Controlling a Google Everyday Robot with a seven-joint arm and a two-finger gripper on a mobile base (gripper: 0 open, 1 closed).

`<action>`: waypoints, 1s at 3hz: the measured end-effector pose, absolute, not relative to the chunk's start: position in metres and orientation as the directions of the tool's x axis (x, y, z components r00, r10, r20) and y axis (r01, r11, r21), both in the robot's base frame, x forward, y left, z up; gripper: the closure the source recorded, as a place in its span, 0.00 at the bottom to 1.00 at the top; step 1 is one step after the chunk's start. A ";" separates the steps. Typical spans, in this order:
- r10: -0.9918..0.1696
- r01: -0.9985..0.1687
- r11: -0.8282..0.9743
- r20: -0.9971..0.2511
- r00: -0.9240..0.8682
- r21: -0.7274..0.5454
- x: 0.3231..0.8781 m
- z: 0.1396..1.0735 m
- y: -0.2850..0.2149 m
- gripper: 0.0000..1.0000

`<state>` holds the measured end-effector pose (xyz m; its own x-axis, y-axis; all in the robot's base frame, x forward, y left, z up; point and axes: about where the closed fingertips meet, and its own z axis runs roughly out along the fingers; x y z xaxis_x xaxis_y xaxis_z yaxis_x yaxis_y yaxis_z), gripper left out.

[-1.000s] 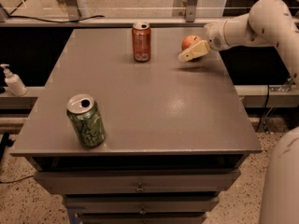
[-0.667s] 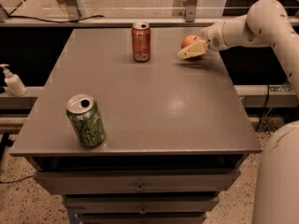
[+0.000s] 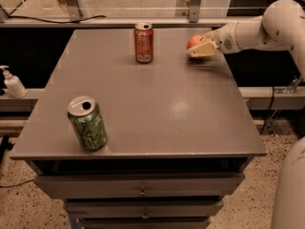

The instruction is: Pick apple

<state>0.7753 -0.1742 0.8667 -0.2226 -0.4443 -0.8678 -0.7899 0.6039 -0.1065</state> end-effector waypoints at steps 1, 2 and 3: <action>-0.423 -0.843 0.531 -0.889 -0.178 -0.084 0.745 0.878 -0.153 0.88; -0.368 -0.900 0.431 -0.924 -0.107 -0.067 0.707 0.907 -0.123 1.00; -0.311 -0.933 0.353 -0.949 -0.043 -0.074 0.666 0.944 -0.103 1.00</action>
Offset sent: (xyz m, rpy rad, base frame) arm -0.1230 0.0836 0.0844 0.2401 -0.0746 0.3729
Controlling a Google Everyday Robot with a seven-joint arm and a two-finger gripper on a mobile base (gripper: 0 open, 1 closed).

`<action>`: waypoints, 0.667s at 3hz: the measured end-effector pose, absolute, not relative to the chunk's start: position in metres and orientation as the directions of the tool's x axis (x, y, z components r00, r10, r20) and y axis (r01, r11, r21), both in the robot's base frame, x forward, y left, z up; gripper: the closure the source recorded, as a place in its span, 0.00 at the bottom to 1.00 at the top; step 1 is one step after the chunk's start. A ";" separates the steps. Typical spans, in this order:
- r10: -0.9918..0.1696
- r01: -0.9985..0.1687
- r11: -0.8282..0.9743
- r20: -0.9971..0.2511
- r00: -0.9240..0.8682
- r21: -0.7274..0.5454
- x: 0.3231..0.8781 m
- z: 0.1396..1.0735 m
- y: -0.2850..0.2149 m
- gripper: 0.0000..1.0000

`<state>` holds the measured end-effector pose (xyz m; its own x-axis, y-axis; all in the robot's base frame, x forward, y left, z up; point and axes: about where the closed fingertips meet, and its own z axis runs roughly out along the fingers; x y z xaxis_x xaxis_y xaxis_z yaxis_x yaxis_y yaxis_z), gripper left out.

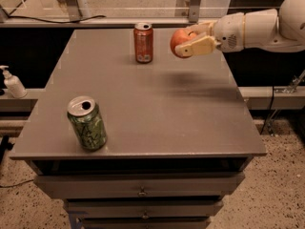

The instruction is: Pick apple

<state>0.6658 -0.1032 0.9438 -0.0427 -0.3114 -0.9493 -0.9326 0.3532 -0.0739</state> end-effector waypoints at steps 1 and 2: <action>-0.247 -0.952 0.295 -0.969 0.009 -0.084 0.631 0.980 -0.097 1.00; -0.236 -0.954 0.289 -0.972 0.012 -0.082 0.628 0.983 -0.096 1.00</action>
Offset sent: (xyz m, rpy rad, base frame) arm -0.0318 0.0056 0.0332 0.0627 -0.0316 0.0620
